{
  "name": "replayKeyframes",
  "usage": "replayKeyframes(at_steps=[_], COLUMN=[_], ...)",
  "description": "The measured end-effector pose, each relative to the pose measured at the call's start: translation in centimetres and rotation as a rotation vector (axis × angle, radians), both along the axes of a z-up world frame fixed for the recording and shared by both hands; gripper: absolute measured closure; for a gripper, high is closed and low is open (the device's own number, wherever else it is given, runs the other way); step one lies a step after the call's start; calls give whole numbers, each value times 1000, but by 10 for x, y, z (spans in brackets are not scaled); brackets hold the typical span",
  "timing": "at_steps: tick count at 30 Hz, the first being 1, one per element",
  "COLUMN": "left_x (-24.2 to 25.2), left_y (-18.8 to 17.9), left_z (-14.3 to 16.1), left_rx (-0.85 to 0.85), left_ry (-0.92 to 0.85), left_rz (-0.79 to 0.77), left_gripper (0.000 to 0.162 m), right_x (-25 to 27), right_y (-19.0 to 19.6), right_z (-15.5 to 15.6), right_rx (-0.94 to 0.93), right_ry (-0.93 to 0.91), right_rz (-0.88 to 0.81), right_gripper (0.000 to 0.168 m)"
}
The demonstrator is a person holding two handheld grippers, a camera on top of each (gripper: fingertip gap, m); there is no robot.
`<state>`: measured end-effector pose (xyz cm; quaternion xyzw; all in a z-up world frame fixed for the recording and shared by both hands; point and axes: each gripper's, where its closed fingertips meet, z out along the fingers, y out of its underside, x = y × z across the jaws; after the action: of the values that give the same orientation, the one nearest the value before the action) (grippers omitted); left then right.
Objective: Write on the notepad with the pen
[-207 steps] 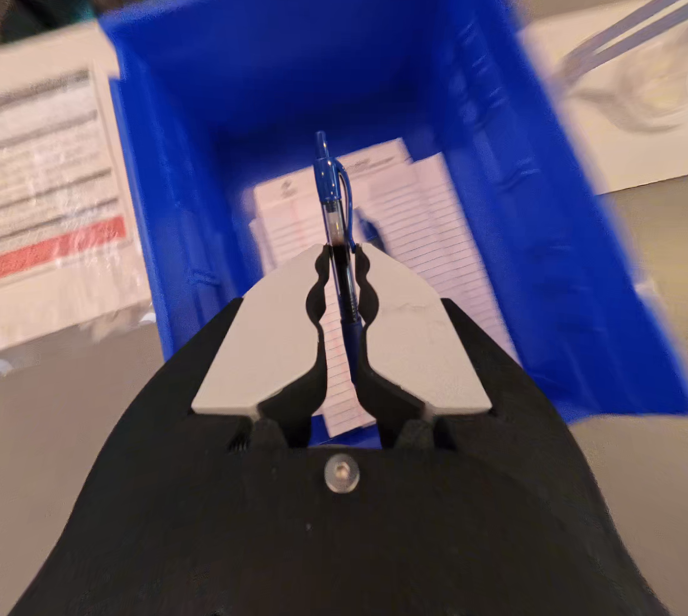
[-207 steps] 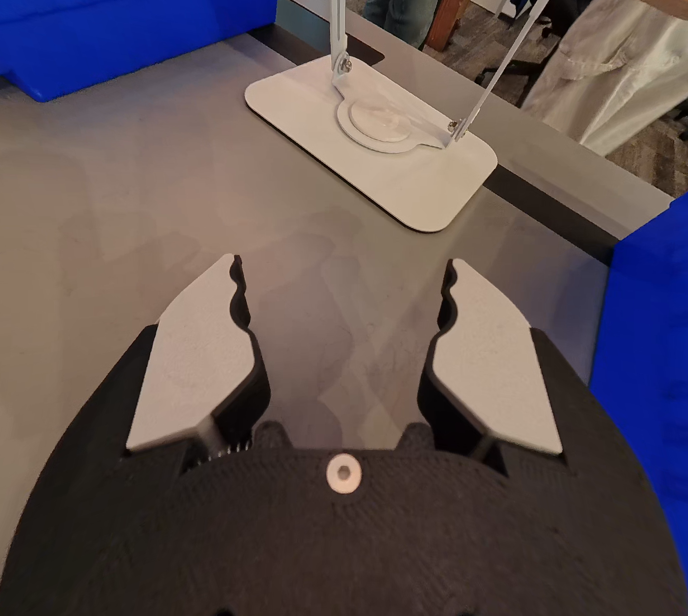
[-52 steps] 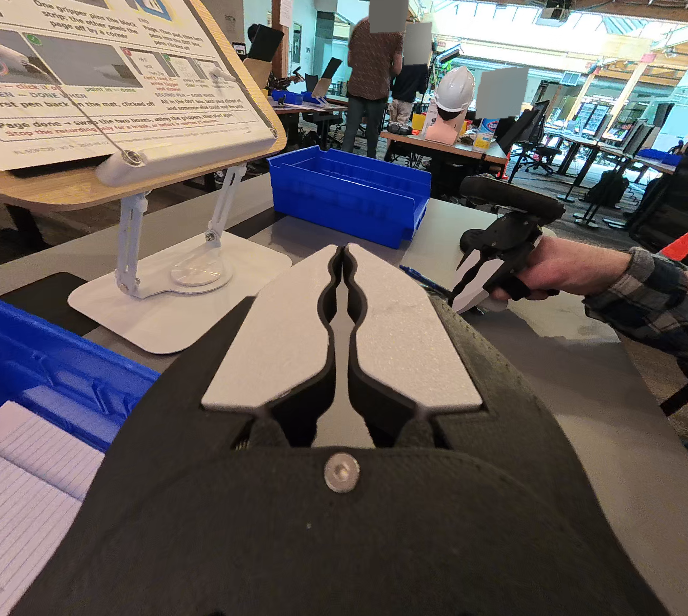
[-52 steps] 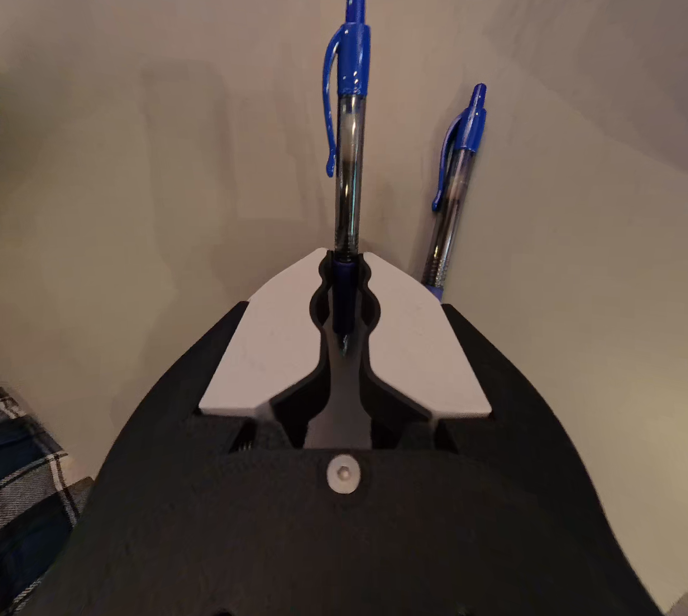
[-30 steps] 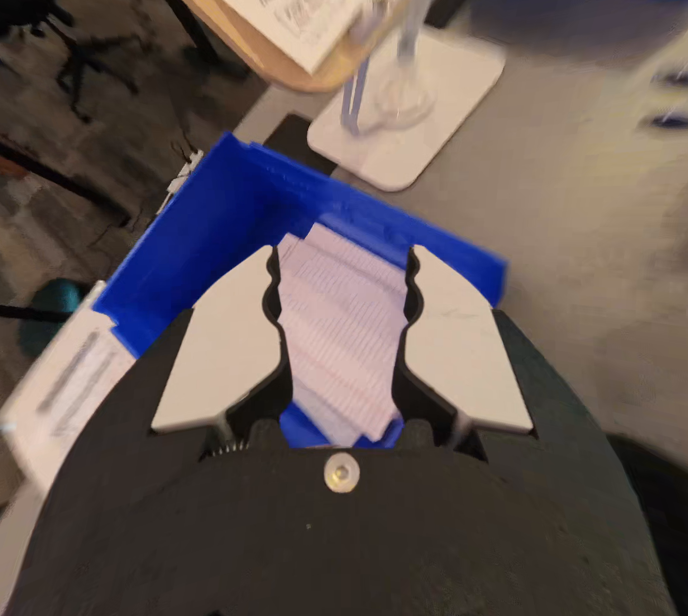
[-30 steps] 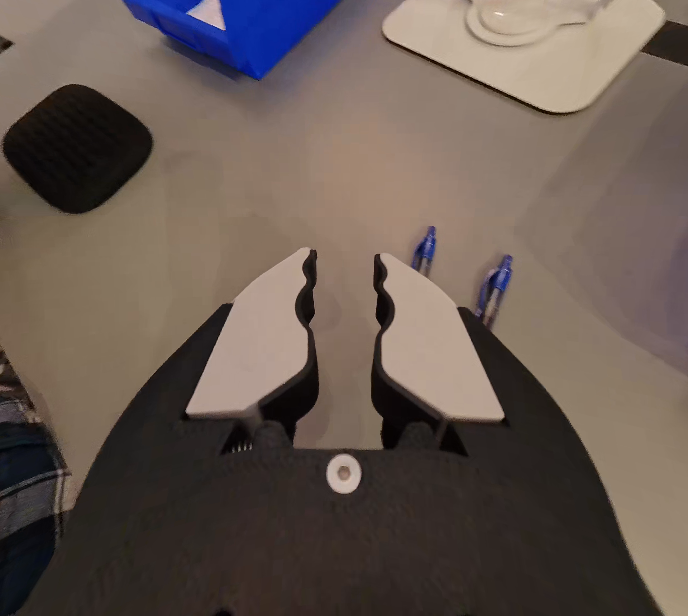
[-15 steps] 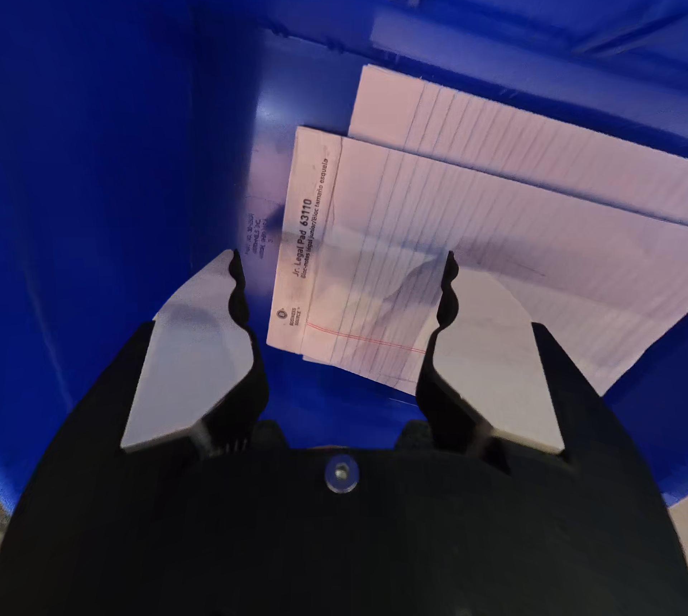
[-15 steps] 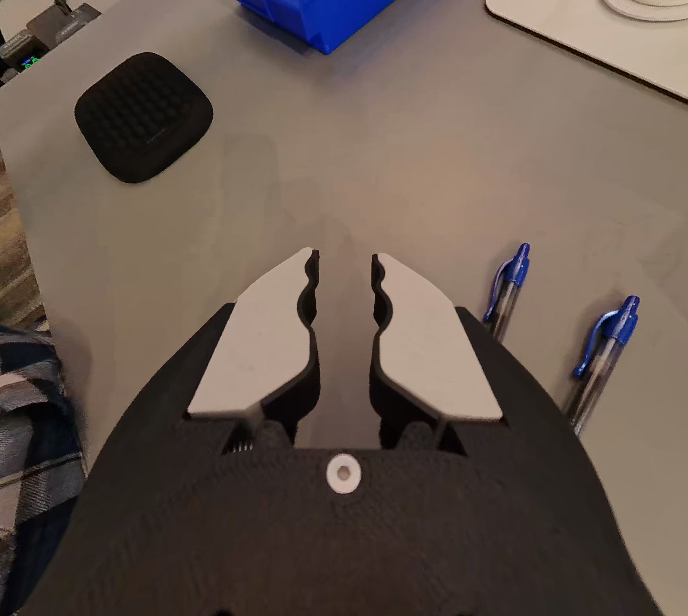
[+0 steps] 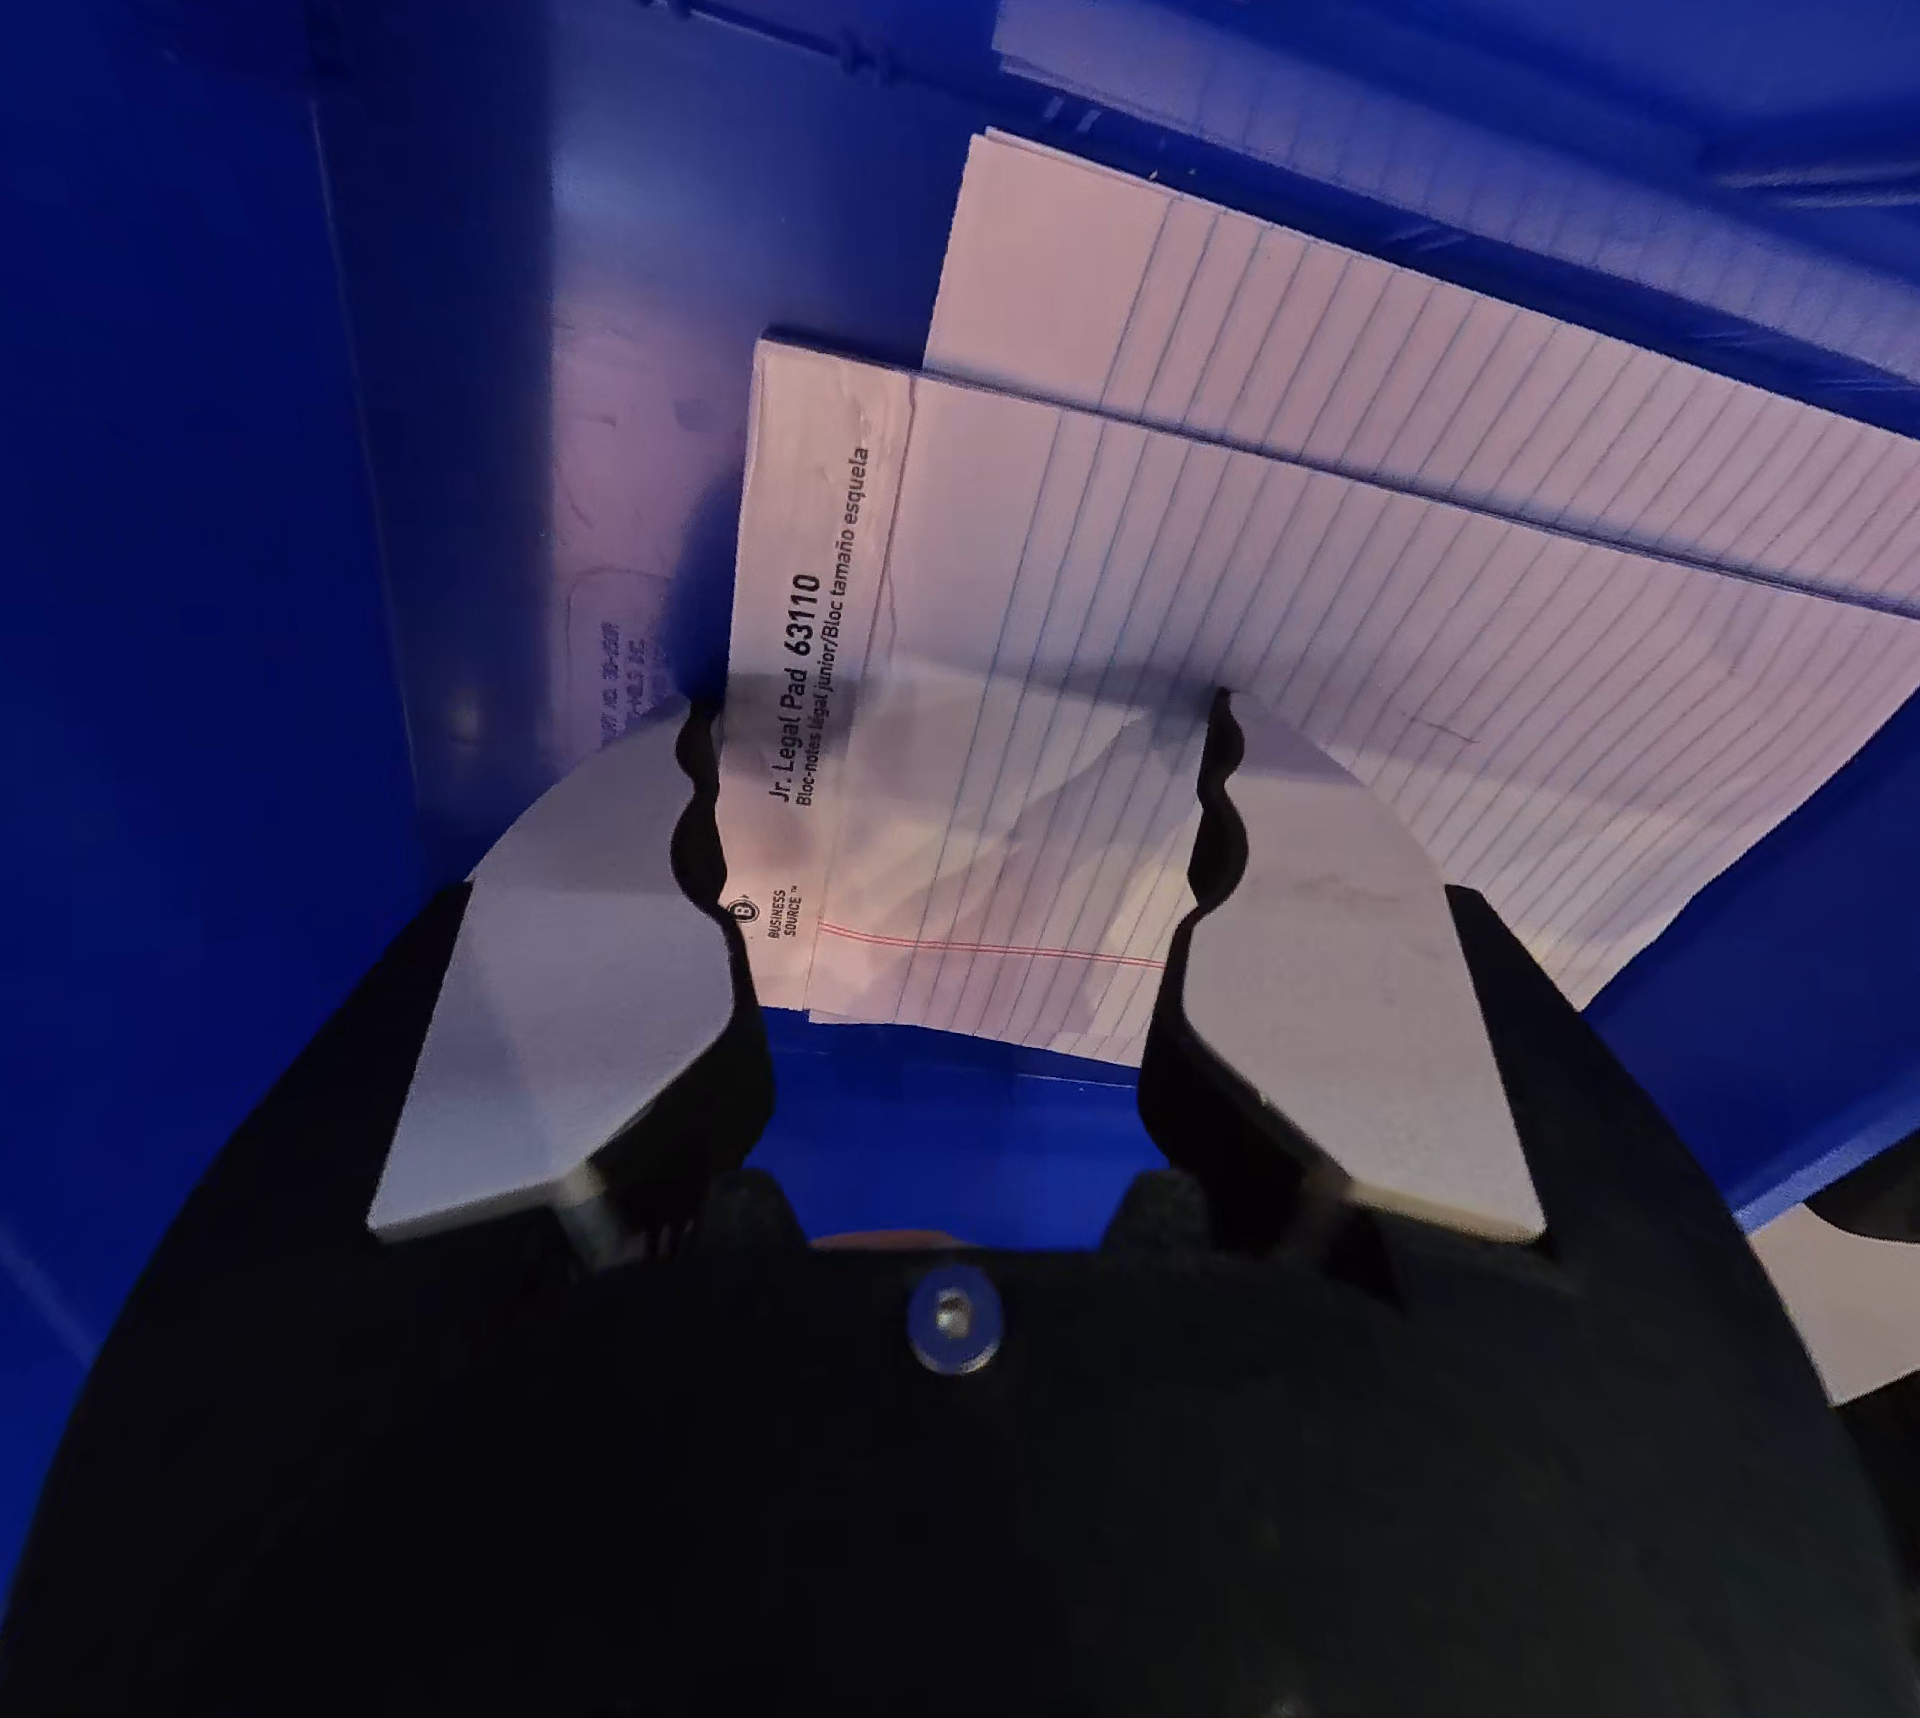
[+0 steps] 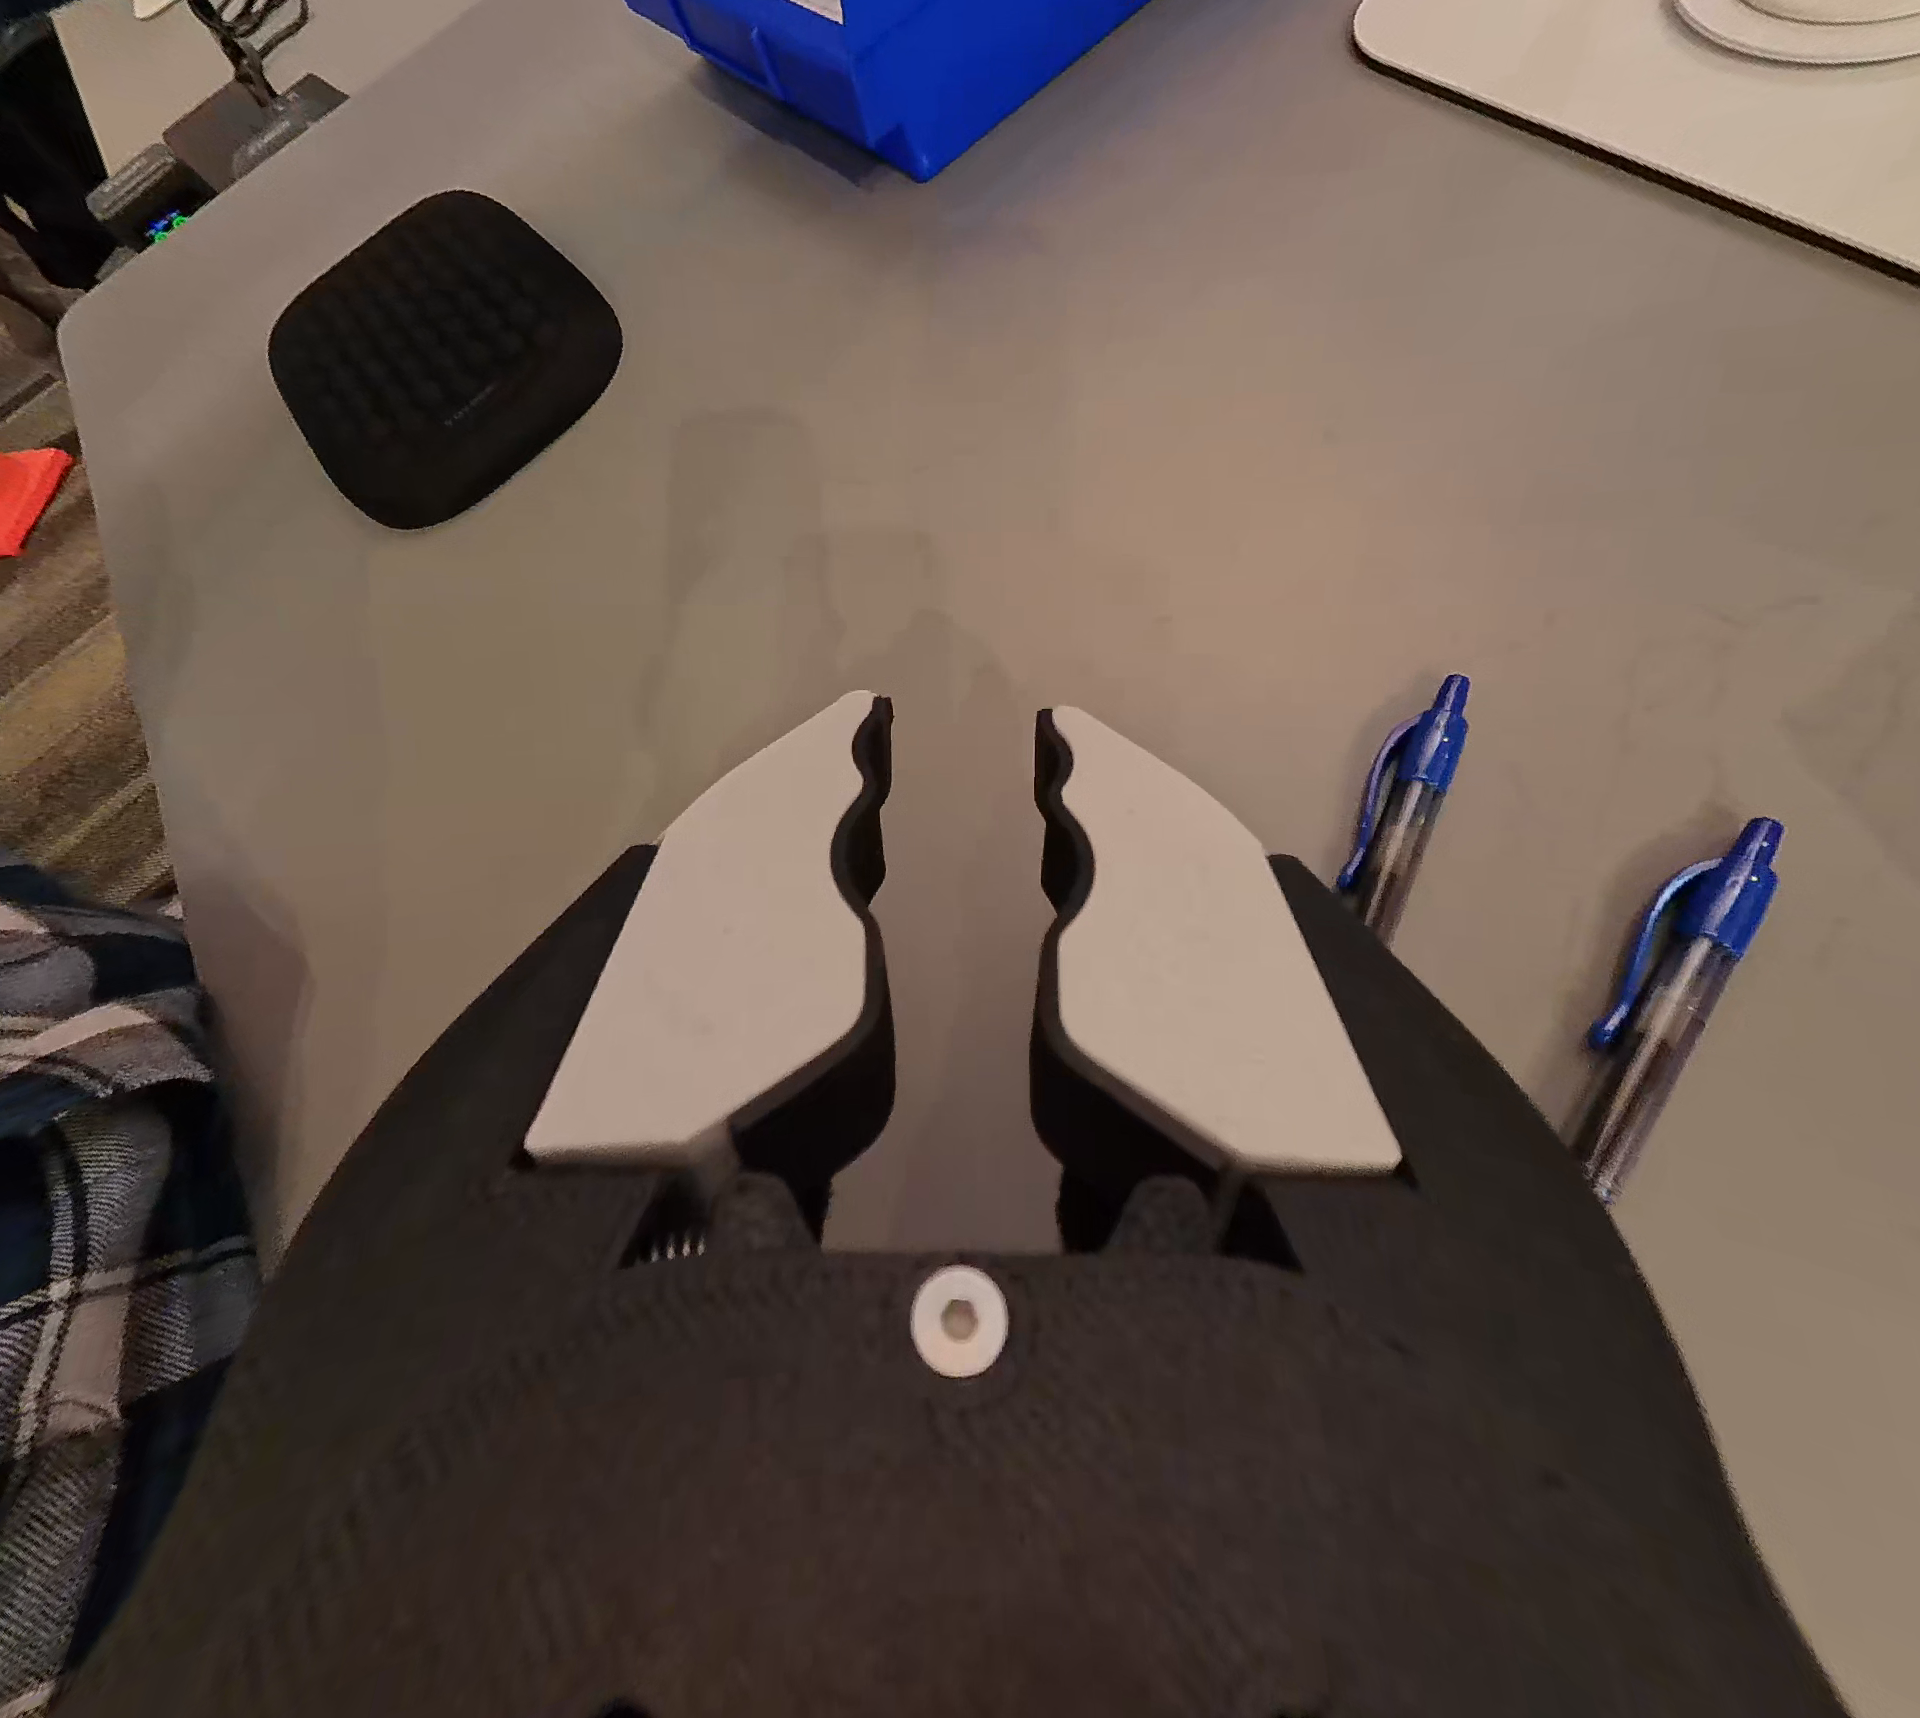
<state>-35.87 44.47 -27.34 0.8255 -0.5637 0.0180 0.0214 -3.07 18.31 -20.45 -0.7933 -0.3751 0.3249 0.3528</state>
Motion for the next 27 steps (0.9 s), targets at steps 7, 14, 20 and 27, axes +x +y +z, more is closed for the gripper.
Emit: replayKeyframes(at_steps=[7,14,20,27], left_x=[-1,-4,-9,-6], left_y=[1,13,12,11], left_z=[1,9,7,1], left_rx=[-3,119,36,-10], left_ry=[24,88,69,16], left_rz=[8,-29,-5,-37], left_gripper=[81,109,101,79], right_x=[1,2,1,3], right_y=[0,1,2,3], right_z=[0,-4,-5,-9], right_rx=[4,4,-1,-8], right_ry=[-5,-20,-17,-19], right_rz=[-1,0,-1,-5], right_gripper=[142,142,142,142])
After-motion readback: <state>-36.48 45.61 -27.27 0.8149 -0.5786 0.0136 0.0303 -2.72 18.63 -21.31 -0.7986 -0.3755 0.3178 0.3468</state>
